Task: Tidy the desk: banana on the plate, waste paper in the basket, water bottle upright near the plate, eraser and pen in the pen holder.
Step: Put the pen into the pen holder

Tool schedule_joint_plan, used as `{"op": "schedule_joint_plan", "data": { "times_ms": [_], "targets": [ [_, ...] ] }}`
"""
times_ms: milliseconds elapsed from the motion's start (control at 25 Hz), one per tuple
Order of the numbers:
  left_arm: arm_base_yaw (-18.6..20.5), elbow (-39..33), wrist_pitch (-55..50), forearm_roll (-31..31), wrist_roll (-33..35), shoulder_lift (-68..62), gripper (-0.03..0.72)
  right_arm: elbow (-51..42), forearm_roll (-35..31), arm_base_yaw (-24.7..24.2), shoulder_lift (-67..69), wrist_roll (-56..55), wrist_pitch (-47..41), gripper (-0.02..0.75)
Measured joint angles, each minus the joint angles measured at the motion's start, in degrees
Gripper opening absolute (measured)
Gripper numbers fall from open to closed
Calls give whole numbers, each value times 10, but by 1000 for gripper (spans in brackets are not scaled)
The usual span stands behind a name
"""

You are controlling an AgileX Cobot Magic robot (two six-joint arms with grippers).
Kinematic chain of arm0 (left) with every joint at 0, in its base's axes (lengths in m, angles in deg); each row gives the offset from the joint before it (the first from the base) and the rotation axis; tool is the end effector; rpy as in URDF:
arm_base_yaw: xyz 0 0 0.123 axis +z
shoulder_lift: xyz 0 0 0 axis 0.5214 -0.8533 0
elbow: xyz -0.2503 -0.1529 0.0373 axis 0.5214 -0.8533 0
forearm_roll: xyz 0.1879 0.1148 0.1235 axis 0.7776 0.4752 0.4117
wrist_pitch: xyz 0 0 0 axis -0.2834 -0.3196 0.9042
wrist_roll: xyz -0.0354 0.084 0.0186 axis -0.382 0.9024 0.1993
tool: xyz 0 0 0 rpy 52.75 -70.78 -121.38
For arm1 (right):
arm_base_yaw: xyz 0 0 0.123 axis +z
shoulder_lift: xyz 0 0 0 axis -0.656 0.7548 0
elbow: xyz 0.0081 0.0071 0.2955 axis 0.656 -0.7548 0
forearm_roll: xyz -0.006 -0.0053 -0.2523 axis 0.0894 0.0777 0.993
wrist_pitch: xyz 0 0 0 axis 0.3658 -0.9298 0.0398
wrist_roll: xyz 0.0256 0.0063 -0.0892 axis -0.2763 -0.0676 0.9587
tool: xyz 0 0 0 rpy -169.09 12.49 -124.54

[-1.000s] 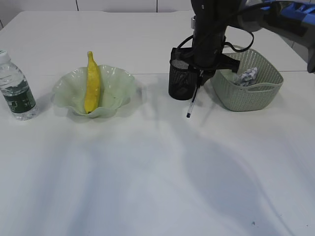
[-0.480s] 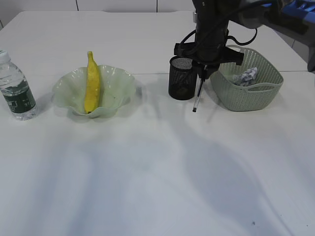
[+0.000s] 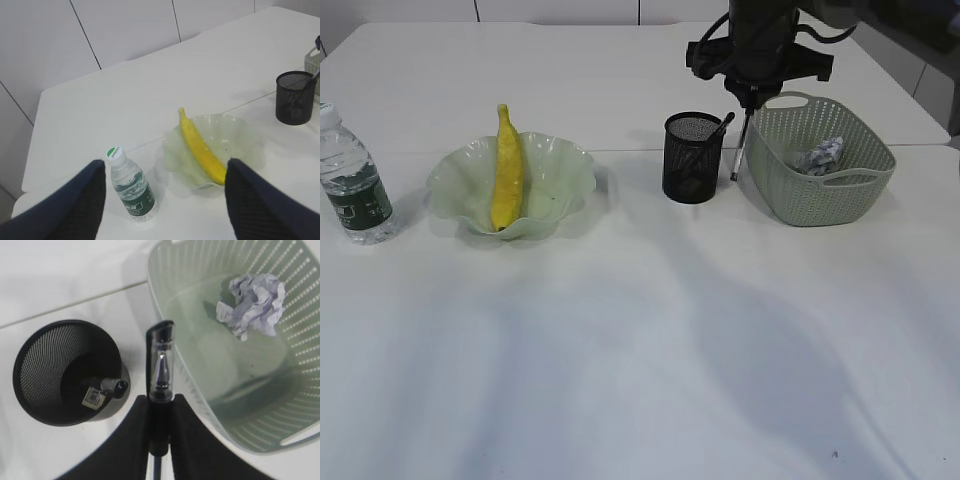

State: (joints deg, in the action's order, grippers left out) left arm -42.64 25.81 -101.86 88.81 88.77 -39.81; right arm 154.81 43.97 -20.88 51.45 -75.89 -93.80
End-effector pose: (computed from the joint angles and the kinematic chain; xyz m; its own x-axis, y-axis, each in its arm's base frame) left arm 0.1306 -0.0218 0.3837 -0.1986 0.2407 -0.9501 0.1967 0.9594 0.2020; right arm 0.5047 0.1463 0.2730 -0.7691 0.2818 -0.5736 0.3574 0.9337 -0.0205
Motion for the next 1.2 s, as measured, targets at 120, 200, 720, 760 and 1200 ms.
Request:
{"op": "schedule_joint_plan", "data": {
  "times_ms": [120,200,720,760,1200],
  "targets": [
    [0,0,-1,0,0,0,528,19,22,0,0,8,-1,87],
    [0,0,-1,0,0,0,528,29,39,0,0,10,-3,87],
    [0,0,-6,0,0,0,528,33,116,0,0,15,47,87],
    [0,0,-7,0,0,0,528,33,124,0,0,15,58,87],
    [0,0,-22,0,0,0,528,33,181,0,0,32,159,87]
  ]
}}
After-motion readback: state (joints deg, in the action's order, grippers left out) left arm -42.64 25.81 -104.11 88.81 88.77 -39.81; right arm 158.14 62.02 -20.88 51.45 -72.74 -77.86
